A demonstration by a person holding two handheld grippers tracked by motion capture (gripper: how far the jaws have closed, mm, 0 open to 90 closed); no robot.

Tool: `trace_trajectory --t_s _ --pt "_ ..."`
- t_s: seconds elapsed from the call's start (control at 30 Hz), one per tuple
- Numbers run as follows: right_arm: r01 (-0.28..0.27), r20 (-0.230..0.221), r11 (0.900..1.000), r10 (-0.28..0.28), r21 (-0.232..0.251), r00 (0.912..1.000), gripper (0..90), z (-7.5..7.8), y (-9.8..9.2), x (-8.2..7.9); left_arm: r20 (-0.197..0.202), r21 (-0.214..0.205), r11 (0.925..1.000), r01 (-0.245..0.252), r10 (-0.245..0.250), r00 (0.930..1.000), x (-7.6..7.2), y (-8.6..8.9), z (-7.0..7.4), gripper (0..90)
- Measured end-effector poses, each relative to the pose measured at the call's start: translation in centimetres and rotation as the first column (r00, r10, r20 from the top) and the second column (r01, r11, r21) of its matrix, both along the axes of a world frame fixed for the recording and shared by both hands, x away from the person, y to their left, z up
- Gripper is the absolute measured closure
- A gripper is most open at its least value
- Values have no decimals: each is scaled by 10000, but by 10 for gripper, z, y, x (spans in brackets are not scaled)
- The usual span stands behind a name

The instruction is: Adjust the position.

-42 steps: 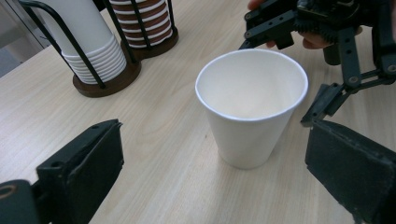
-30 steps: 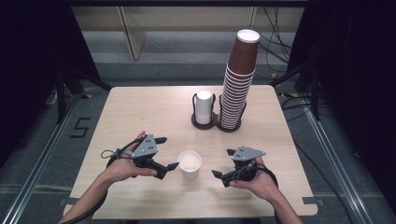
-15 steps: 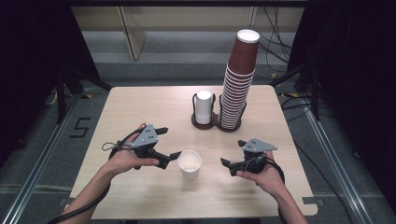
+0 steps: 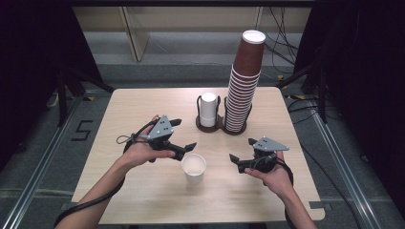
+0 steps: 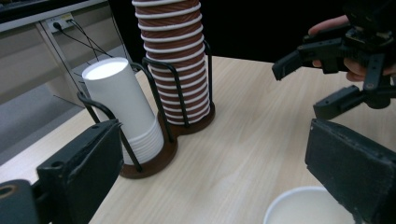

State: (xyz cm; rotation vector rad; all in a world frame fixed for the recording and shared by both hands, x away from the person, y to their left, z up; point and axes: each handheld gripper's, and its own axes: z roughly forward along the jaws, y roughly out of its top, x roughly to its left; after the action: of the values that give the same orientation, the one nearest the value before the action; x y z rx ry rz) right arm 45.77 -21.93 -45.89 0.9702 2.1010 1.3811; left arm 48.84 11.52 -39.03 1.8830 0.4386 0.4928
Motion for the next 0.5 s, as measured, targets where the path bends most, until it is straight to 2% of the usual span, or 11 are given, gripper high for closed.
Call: trace_trajectory --t_s 0.03,0.07,0.1,0.13,0.17,0.2,0.23,0.3,0.37,0.43,0.5 --pt "122 -116 9999 -122 3 9999 48 1 -2 -1 52 -59 10000 9 -9 10000 3 -3 4 40" --pt "230 16 9997 -230 94 9997 48 1 -3 0 112 -120 9999 7 -6 9999 5 -5 6 40" --pt "230 -141 9997 -228 78 9996 48 2 -5 1 166 -167 9999 16 -14 9999 8 -8 11 40" --pt "396 39 9991 -396 123 9992 48 3 -7 2 172 -246 9997 8 -4 9999 10 -11 13 40" --pt "479 -49 9981 -477 400 9988 48 3 -7 3 205 -246 9997 12 -7 9998 12 -14 15 40" --pt "662 -159 9972 -656 356 9977 49 4 -8 3 254 -232 9997 37 -31 9997 15 -17 18 40" --pt "779 -354 9956 -761 526 9965 49 5 -9 3 321 -183 9998 40 -34 9995 16 -19 20 40" --pt "832 65 9955 -836 450 9965 50 7 -13 7 366 -299 9995 28 -17 9993 22 -25 25 40" --pt "963 -278 9924 -944 762 9951 51 8 -16 8 401 -369 9993 -25 40 9992 27 -30 28 40" --pt "1088 -100 9925 -1084 556 9941 51 9 -22 13 393 -479 9988 -118 136 9991 33 -36 32 40" --pt "1363 -92 9878 -1360 753 9907 51 10 -24 15 448 -578 9981 -211 237 9987 39 -42 35 40"
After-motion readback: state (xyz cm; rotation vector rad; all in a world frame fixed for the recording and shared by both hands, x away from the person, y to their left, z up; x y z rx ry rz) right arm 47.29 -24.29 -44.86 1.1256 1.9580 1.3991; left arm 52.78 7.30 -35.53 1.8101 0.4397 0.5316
